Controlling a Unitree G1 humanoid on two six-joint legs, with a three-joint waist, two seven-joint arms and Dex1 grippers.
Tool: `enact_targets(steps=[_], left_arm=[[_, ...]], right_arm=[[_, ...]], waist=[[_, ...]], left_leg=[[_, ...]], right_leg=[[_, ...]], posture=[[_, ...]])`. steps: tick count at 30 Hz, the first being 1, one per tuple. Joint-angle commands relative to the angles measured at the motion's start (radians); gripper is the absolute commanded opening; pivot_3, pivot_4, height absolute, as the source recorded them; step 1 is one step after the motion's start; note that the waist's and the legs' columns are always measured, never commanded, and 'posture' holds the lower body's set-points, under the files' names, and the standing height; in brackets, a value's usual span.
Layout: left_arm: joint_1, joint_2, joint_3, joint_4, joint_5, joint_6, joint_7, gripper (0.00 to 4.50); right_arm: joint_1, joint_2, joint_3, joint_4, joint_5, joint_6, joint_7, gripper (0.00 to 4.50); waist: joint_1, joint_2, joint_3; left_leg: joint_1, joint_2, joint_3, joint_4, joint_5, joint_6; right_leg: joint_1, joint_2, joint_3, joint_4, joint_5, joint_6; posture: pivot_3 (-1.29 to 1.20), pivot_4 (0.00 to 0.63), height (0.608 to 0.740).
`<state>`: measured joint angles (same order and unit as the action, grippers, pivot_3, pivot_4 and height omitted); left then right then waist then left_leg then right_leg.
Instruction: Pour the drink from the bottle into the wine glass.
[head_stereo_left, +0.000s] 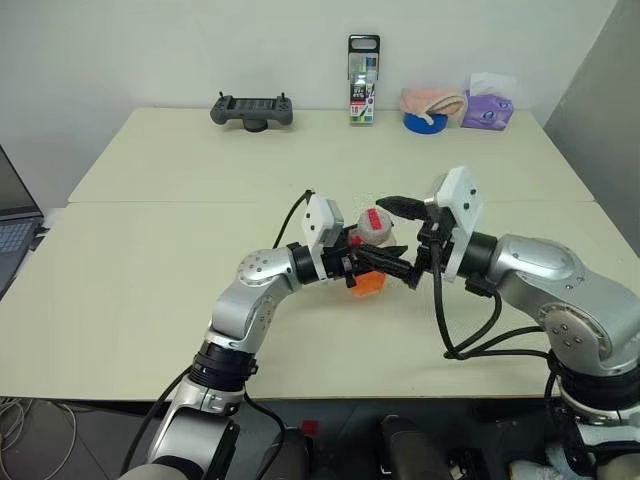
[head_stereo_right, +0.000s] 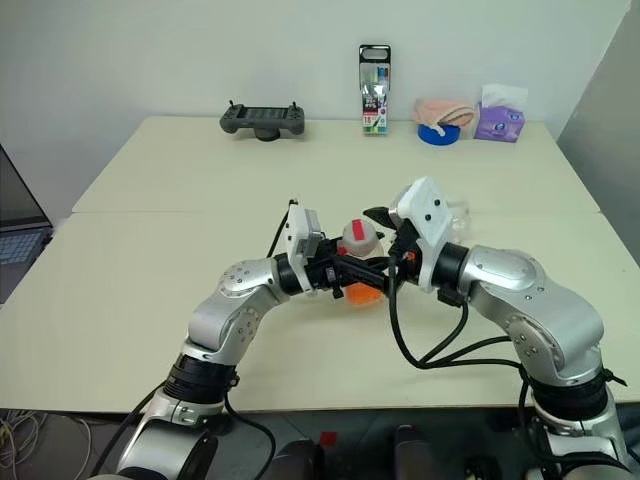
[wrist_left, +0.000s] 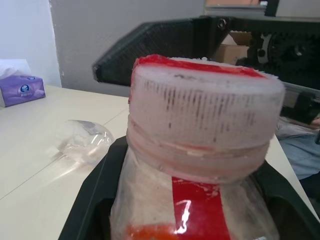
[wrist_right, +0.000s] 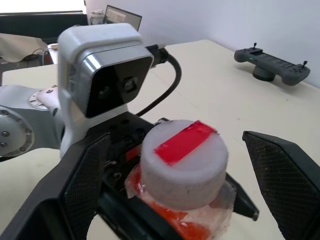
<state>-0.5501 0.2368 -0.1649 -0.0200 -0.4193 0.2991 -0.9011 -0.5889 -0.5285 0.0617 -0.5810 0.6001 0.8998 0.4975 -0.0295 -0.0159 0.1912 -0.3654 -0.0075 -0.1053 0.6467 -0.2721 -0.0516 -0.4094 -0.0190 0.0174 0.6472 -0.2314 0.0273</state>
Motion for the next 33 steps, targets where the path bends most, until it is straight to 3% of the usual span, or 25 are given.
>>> enact_targets(steps=[1,13,33], left_arm=[[-0.006,-0.004,0.013,-0.035,-0.003,-0.018,0.008,2.13],[-0.011,-0.002,0.015,-0.028,-0.002,-0.022,0.013,2.13],[-0.017,-0.002,0.015,-0.021,0.001,-0.021,0.006,2.13]], right_arm=[[-0.045,0.014,0.002,0.035,-0.045,-0.050,-0.012,4.50],[-0.067,0.045,0.023,0.076,-0.083,-0.070,0.002,4.50],[0.067,-0.125,-0.089,0.015,0.009,-0.040,0.121,4.50]], waist=[[0.000,0.000,0.000],[0.000,0.000,0.000],[0.001,0.000,0.000]], left_leg=[[0.000,0.000,0.000,0.000,0.000,0.000],[0.000,0.000,0.000,0.000,0.000,0.000],[0.000,0.000,0.000,0.000,0.000,0.000]], right_leg=[[0.000,0.000,0.000,0.000,0.000,0.000],[0.000,0.000,0.000,0.000,0.000,0.000],[0.000,0.000,0.000,0.000,0.000,0.000]], posture=[[0.00,0.150,0.740],[0.00,0.150,0.740],[0.00,0.150,0.740]])
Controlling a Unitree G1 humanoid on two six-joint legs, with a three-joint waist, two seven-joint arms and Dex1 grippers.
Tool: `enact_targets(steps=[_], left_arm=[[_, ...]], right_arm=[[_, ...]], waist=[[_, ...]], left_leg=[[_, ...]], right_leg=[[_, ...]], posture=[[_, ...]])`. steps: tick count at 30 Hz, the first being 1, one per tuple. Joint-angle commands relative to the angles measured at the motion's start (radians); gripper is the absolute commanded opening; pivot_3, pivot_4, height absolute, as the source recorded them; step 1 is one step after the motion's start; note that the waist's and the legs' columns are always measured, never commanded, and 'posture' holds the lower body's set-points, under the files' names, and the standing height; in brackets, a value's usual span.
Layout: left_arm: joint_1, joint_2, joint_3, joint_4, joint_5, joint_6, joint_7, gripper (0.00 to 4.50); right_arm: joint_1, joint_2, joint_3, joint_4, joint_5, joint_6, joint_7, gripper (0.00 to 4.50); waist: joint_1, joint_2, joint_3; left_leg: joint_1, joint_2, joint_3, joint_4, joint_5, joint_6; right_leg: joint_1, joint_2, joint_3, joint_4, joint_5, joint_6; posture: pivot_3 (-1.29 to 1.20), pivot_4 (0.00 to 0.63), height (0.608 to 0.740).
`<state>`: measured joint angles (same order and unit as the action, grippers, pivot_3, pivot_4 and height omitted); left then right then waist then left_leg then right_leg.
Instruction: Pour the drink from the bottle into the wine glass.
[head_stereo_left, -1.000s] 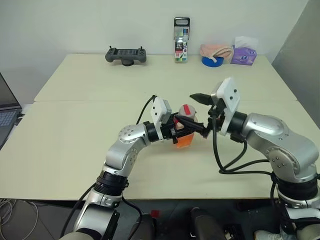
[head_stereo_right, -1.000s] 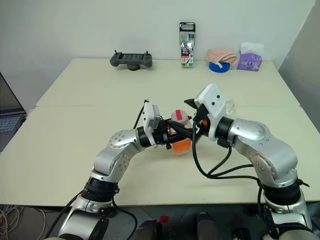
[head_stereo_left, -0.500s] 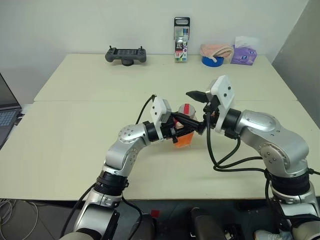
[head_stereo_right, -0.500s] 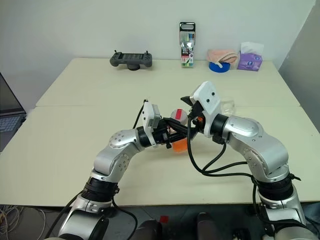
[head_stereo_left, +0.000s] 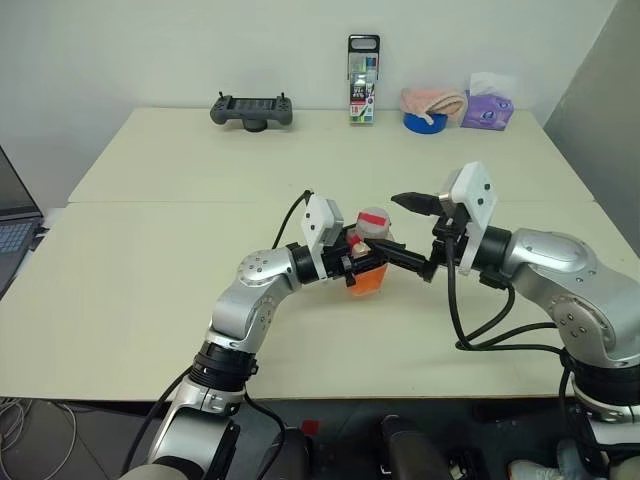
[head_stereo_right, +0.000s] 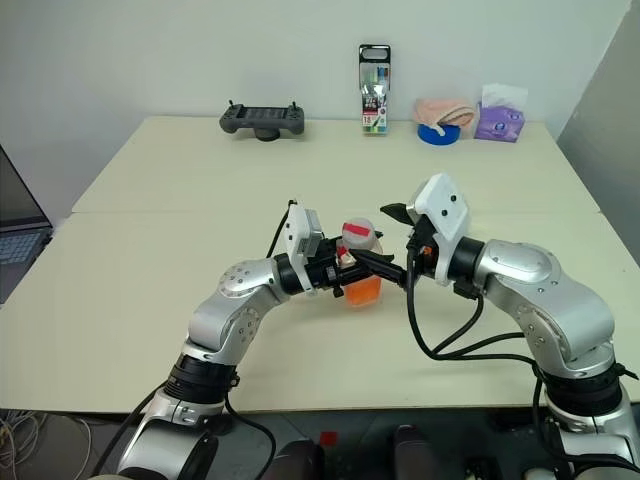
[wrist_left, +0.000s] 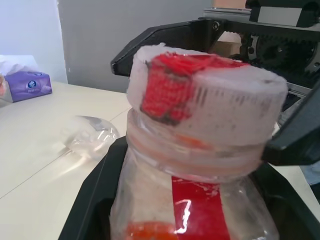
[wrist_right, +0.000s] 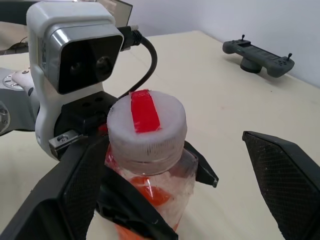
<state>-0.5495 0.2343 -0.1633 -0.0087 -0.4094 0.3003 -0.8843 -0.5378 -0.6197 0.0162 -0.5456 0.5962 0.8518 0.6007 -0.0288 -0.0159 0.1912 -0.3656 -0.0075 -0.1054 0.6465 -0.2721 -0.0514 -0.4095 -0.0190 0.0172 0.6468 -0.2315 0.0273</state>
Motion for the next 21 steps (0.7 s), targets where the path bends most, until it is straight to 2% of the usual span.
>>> enact_targets(steps=[1,6,11,21], left_arm=[[-0.017,0.001,0.012,-0.030,-0.007,-0.024,-0.012,2.13],[-0.017,0.004,0.011,-0.027,-0.005,-0.026,-0.014,2.13],[-0.016,0.007,0.013,-0.027,-0.005,-0.026,-0.016,2.13],[-0.019,-0.008,0.007,-0.023,0.002,-0.031,-0.008,2.13]], right_arm=[[0.026,-0.045,-0.041,-0.029,0.025,0.011,0.033,4.50],[0.060,-0.075,-0.050,-0.064,0.080,0.013,0.081,4.50],[0.006,-0.003,-0.074,-0.078,0.141,0.038,0.001,4.50],[-0.055,0.100,0.025,-0.060,0.081,0.030,-0.107,4.50]], waist=[[0.000,0.000,0.000],[0.000,0.000,0.000],[-0.002,0.000,0.000],[-0.001,0.000,0.000]], left_leg=[[0.000,0.000,0.000,0.000,0.000,0.000],[0.000,0.000,0.000,0.000,0.000,0.000],[0.000,0.000,0.000,0.000,0.000,0.000],[0.000,0.000,0.000,0.000,0.000,0.000]], right_leg=[[0.000,0.000,0.000,0.000,0.000,0.000],[0.000,0.000,0.000,0.000,0.000,0.000],[0.000,0.000,0.000,0.000,0.000,0.000],[0.000,0.000,0.000,0.000,0.000,0.000]], posture=[[0.00,0.150,0.740],[0.00,0.150,0.740],[0.00,0.150,0.740],[0.00,0.150,0.740]])
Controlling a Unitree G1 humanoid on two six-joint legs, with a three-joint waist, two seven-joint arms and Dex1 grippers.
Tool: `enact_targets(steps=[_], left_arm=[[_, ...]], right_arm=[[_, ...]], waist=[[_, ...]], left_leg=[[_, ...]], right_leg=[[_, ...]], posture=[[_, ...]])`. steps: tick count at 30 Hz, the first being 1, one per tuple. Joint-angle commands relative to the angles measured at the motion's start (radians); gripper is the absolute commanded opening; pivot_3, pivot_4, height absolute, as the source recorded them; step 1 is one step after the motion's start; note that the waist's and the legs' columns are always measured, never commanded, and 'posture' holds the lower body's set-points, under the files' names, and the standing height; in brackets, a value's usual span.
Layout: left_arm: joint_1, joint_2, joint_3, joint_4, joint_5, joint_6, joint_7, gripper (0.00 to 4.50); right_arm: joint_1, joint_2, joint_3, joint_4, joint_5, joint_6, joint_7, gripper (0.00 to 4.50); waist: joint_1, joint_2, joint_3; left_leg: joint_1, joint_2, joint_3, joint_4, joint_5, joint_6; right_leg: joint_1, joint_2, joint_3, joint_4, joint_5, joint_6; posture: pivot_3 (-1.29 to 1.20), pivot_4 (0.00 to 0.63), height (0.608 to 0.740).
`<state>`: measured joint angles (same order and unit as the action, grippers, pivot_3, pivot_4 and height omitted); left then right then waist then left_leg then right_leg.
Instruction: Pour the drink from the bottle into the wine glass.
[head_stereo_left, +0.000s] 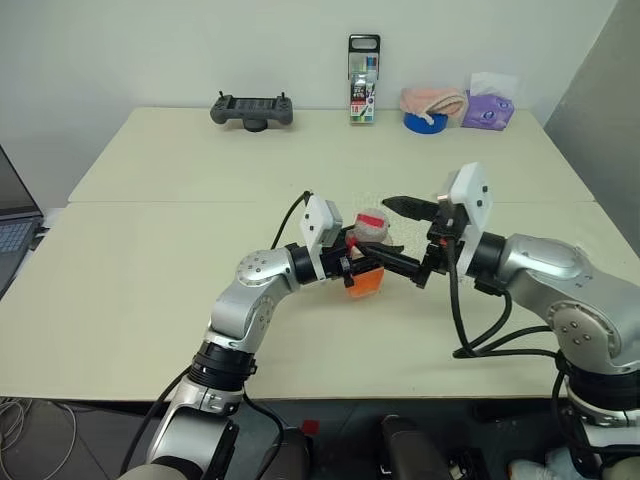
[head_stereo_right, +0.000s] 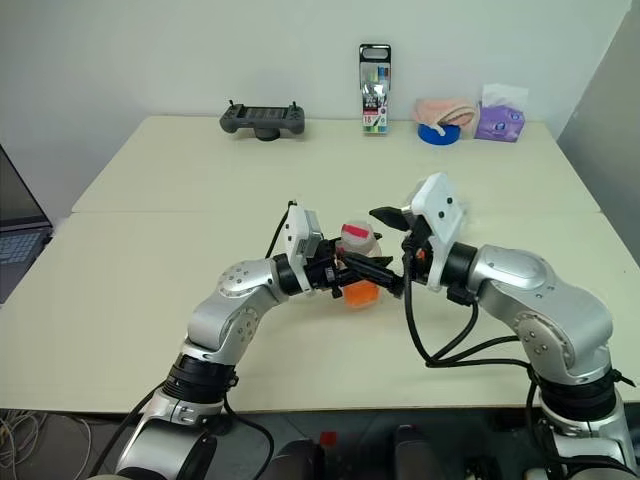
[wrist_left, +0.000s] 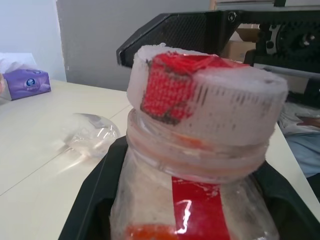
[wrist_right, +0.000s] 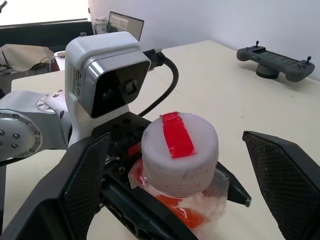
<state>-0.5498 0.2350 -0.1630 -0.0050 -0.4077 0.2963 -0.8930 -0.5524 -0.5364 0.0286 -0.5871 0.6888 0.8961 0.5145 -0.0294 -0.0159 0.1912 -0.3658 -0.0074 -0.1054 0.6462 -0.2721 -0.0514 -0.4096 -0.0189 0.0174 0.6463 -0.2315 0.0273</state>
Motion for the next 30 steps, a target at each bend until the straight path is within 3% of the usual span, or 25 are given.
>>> enact_targets(steps=[1,18,30], left_arm=[[-0.016,-0.009,0.006,-0.028,0.001,-0.027,0.001,2.13],[-0.008,-0.011,0.010,-0.033,0.010,-0.030,0.008,2.13],[-0.009,-0.010,0.007,-0.017,0.023,-0.045,-0.002,2.13]], right_arm=[[-0.048,0.025,0.019,-0.009,-0.023,-0.018,-0.029,4.50],[-0.106,0.058,0.060,0.113,-0.149,-0.097,-0.010,4.50],[-0.056,0.001,0.012,0.080,-0.131,-0.082,0.046,4.50]], waist=[[0.000,0.000,0.000],[0.000,0.000,0.000],[0.000,0.000,0.000]], left_leg=[[0.000,0.000,0.000,0.000,0.000,0.000],[0.000,0.000,0.000,0.000,0.000,0.000],[0.000,0.000,0.000,0.000,0.000,0.000]], right_leg=[[0.000,0.000,0.000,0.000,0.000,0.000],[0.000,0.000,0.000,0.000,0.000,0.000],[0.000,0.000,0.000,0.000,0.000,0.000]], posture=[[0.00,0.150,0.740],[0.00,0.150,0.740],[0.00,0.150,0.740]])
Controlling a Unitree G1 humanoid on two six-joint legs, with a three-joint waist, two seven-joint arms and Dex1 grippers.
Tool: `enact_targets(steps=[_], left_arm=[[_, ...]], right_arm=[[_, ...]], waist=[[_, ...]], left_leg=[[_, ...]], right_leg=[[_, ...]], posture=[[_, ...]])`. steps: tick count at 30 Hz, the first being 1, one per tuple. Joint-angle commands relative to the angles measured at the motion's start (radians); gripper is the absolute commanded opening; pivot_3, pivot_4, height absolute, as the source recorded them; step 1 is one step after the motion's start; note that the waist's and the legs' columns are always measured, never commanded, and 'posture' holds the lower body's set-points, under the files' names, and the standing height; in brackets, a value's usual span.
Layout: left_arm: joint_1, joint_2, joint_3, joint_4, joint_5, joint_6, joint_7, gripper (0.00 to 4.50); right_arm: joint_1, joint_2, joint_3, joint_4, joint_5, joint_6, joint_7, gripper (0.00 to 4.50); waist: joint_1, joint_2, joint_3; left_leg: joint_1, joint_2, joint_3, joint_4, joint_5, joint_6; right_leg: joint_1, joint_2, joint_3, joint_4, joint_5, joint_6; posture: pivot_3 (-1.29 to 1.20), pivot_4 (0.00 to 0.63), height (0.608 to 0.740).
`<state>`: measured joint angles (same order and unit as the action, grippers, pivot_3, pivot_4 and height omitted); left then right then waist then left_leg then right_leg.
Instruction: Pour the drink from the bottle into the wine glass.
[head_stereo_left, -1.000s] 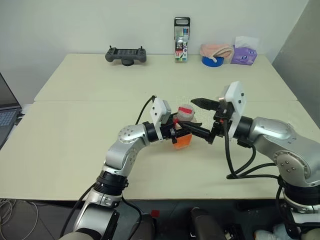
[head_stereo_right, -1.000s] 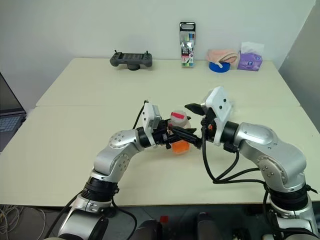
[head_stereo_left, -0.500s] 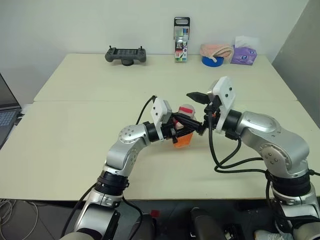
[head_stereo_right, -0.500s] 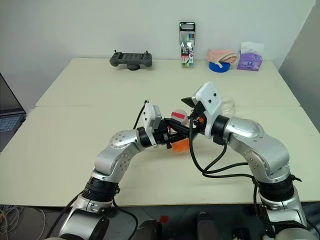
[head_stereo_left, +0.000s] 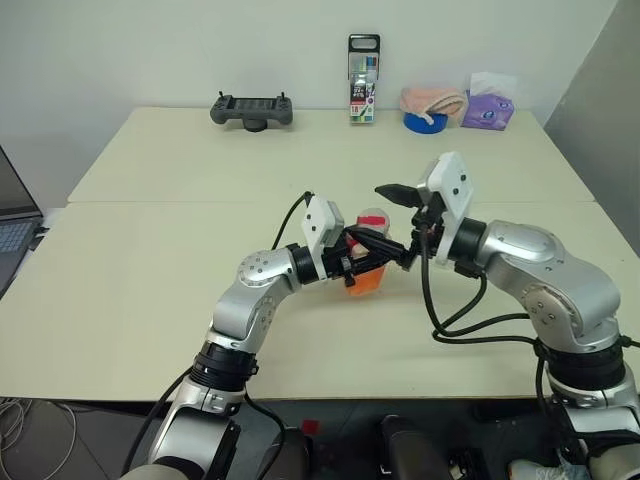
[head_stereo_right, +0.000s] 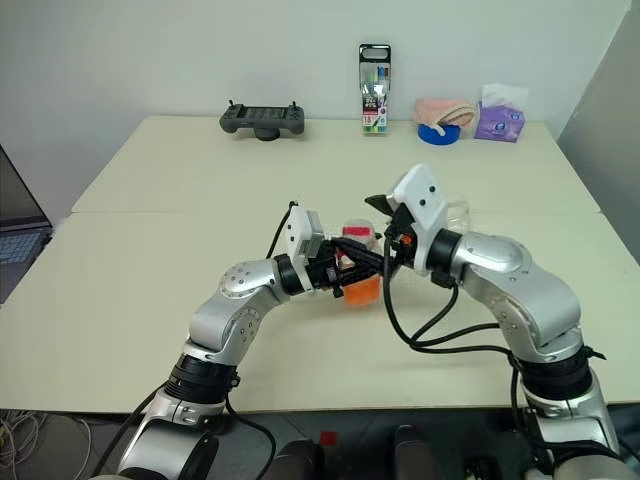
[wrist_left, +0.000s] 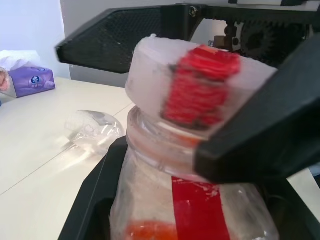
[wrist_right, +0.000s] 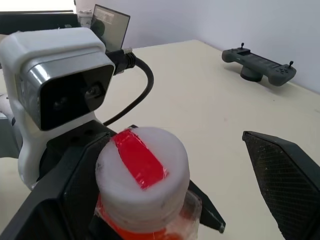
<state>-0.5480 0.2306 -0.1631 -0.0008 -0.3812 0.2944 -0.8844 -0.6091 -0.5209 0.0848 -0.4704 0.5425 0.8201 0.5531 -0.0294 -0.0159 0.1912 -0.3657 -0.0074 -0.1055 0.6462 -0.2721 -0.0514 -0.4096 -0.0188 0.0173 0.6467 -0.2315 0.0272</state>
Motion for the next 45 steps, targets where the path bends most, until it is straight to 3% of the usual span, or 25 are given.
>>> enact_targets(steps=[1,11,23,26,32,45], left_arm=[[-0.013,-0.006,0.007,-0.017,-0.002,-0.047,-0.012,2.13],[-0.024,-0.009,0.006,-0.002,0.000,-0.056,-0.019,2.13],[-0.018,-0.007,0.004,-0.006,0.005,-0.058,-0.017,2.13],[-0.020,-0.008,0.004,-0.003,0.007,-0.059,-0.018,2.13],[-0.023,-0.010,0.003,0.000,0.011,-0.060,-0.015,2.13],[-0.015,-0.005,-0.007,-0.009,0.008,-0.056,-0.016,2.13]], right_arm=[[0.006,-0.016,-0.046,-0.044,0.021,-0.002,0.011,4.50],[0.041,-0.025,-0.059,-0.134,0.122,0.031,0.058,4.50],[0.028,0.010,-0.059,-0.108,0.121,0.069,-0.039,4.50],[0.023,0.015,-0.067,-0.100,0.124,0.067,-0.048,3.90],[0.017,0.013,-0.069,-0.106,0.135,0.065,-0.035,1.82],[-0.039,-0.066,-0.169,-0.063,0.284,0.071,0.113,1.75]], waist=[[0.000,0.000,0.000],[0.000,0.000,0.000],[0.000,0.000,0.000],[0.000,0.000,0.000],[0.000,0.000,0.000],[-0.003,0.000,0.000]], left_leg=[[0.000,0.000,0.000,0.000,0.000,0.000],[0.000,0.000,0.000,0.000,0.000,0.000],[0.000,0.000,0.000,0.000,0.000,0.000],[0.000,0.000,0.000,0.000,0.000,0.000],[0.000,0.000,0.000,0.000,0.000,0.000],[0.001,0.001,0.000,0.000,0.000,0.000]], right_leg=[[0.000,0.000,0.000,0.000,0.000,0.000],[0.000,0.000,0.000,0.000,0.000,0.000],[0.000,0.000,0.000,0.000,0.000,0.000],[0.000,0.000,0.000,0.000,0.000,0.000],[0.000,0.000,0.000,0.000,0.000,0.000],[0.000,0.001,0.000,0.000,0.000,0.000]], posture=[[0.00,0.150,0.740],[0.00,0.150,0.740],[0.00,0.150,0.740],[0.00,0.150,0.740],[0.00,0.150,0.740],[0.00,0.150,0.740]])
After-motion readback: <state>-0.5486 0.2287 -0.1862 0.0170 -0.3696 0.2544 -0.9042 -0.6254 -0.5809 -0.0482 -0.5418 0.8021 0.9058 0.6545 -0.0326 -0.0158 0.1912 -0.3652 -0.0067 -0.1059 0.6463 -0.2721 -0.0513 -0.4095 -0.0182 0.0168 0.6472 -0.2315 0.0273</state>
